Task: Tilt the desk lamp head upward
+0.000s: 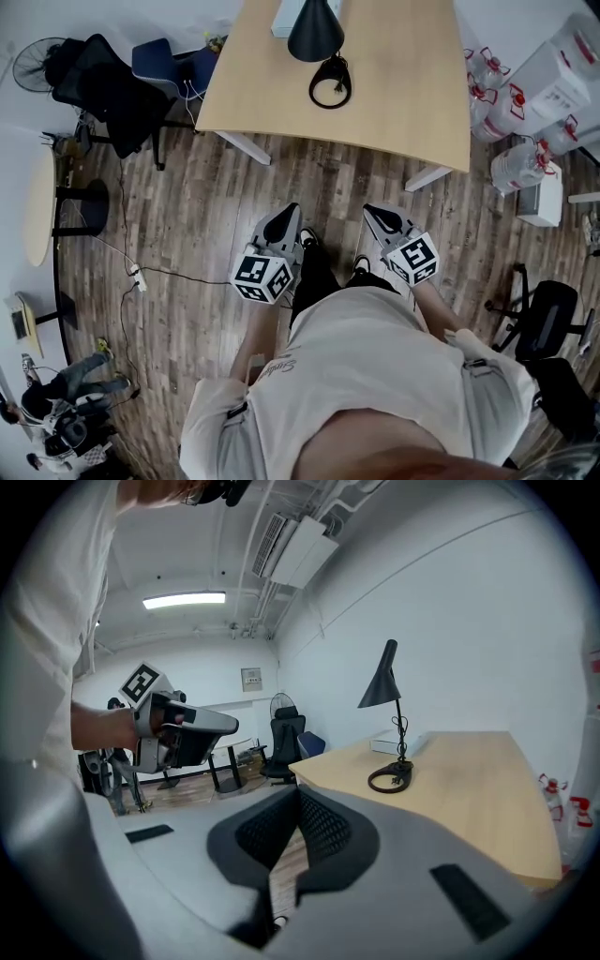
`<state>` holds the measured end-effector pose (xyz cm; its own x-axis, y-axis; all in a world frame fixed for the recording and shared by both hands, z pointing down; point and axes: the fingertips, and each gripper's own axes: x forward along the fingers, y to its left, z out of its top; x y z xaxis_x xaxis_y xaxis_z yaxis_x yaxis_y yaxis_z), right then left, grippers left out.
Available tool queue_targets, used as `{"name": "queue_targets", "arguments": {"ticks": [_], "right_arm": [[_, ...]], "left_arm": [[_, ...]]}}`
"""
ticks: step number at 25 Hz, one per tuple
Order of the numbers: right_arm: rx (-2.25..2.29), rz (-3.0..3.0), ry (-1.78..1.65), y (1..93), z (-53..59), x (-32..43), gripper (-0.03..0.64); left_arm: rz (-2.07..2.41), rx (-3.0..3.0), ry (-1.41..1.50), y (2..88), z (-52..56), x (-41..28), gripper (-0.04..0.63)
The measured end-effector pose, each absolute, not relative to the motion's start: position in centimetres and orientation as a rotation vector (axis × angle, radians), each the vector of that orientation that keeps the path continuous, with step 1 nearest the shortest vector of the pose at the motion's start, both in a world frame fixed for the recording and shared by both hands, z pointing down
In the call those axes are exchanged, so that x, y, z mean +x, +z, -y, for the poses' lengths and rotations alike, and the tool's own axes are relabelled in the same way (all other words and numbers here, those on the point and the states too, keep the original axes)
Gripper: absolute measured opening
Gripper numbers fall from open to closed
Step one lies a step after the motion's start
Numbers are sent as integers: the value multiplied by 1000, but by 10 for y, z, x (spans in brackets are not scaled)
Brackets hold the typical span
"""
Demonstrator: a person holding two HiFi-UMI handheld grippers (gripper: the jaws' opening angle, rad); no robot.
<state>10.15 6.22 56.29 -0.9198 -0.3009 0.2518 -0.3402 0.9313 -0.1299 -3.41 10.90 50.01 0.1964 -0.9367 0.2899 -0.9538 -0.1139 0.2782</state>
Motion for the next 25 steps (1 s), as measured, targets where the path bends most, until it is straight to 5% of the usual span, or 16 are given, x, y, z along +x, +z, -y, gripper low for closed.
{"name": "queue_targets", "arguments": {"ticks": [25], "right_arm": [[925,2776,223,517,62,-65,-5]], "left_arm": [[1537,2316,-14,487,23,-226,17]]}}
